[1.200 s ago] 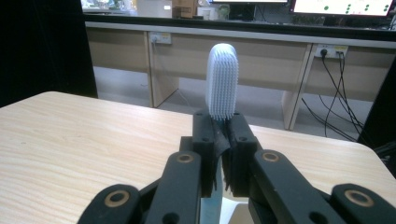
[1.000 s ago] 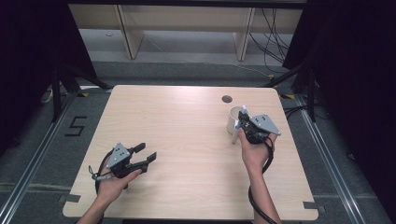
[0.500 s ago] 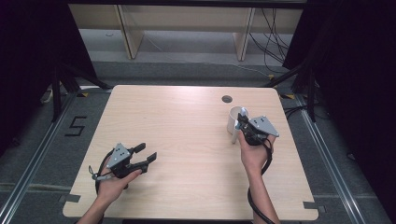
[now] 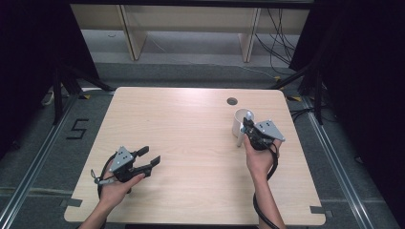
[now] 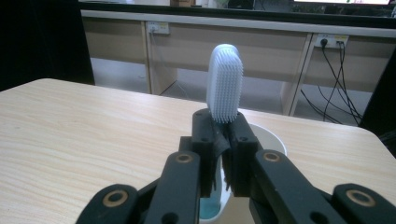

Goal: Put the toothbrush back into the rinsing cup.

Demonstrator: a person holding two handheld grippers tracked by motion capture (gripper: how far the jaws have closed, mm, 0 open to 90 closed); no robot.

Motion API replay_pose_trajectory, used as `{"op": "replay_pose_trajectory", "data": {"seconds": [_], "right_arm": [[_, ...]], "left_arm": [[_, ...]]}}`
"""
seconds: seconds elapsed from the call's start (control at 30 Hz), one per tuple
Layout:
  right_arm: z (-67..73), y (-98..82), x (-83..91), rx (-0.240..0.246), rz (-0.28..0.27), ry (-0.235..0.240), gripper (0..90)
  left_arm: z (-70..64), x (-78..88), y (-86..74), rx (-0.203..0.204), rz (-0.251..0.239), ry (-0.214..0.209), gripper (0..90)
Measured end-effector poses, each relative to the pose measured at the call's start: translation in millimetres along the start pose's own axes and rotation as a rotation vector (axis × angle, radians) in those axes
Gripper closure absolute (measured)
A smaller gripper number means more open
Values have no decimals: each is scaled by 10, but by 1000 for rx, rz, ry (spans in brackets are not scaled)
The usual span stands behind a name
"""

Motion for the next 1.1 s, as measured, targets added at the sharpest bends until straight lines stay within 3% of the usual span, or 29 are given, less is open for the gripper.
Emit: {"op": "replay_pose_trajectory", "data": {"seconds": [0.07, 0.1, 0.13, 0.33, 0.67, 0.77, 0.83, 0.93, 0.97, 1.0, 1.07, 1.1], "right_arm": [[-11, 1, 0, 17, -1, -6, 824], [10, -7, 10, -15, 8, -13, 804], [-10, -6, 0, 10, -1, -14, 780], [-15, -10, -8, 0, 2, -8, 678], [-17, -2, 36, -9, 56, 20, 495], [-41, -17, 62, 9, 84, 25, 462], [-25, -33, 90, -12, 110, 35, 448], [-65, -72, 149, 33, 128, 55, 431], [-57, -87, 190, 2, 146, 44, 427], [-96, -105, 209, 36, 143, 52, 425], [-115, -155, 270, 22, 163, 60, 422], [-143, -184, 293, 41, 162, 58, 422]], "left_arm": [[0, 0, -2, 0, 0, 0, 359], [1, 0, -3, 2, 0, 0, 359], [0, 0, -5, 3, -1, 1, 359], [6, -1, -13, 5, 2, 3, 359], [13, -15, -24, 8, -11, -4, 360], [10, 0, -19, 6, 4, 4, 358], [14, 2, -21, 8, 2, 8, 359], [26, 9, -22, 11, 0, 12, 358], [30, 12, -22, 12, 0, 12, 358], [34, 14, -22, 11, 0, 12, 358], [37, 16, -26, 13, 1, 14, 359], [38, 16, -28, 14, 1, 15, 359]]}}
Point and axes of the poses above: each handheld gripper's, and its own axes: x roughly backward along the jaws, y roughly out of its top, z roughly to its left, the point moved 1 cm from there along -x, roughly forward along the jaws
